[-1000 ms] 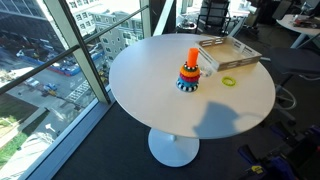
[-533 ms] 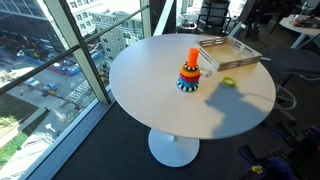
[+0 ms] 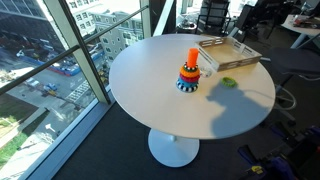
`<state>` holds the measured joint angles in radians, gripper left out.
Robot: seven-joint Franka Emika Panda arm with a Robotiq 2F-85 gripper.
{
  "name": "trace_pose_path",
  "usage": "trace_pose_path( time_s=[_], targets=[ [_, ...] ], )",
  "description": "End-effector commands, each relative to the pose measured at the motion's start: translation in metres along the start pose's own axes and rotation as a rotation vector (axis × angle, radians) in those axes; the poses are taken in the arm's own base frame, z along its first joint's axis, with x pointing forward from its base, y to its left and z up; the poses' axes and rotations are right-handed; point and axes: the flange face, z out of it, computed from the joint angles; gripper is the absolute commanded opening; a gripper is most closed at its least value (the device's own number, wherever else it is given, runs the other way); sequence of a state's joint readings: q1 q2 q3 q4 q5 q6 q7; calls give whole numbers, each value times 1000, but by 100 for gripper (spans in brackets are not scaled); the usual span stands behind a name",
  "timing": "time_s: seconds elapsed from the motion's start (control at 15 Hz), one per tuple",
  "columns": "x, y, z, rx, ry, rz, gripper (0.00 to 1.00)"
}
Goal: Pick up the green ring and put it on the stack of rings
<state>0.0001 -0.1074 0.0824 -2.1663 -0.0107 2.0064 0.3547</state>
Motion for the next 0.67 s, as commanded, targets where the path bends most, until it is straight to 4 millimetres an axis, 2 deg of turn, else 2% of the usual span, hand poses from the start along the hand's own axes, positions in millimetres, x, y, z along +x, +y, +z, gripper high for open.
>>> trace_pose_path(
  time_s=[0.0, 0.33, 0.6],
  targets=[
    [0, 0, -1, 0, -1, 0, 100],
    [7, 2, 2, -1, -10, 12, 100],
    [15, 6, 21, -3, -42, 25, 100]
  ],
)
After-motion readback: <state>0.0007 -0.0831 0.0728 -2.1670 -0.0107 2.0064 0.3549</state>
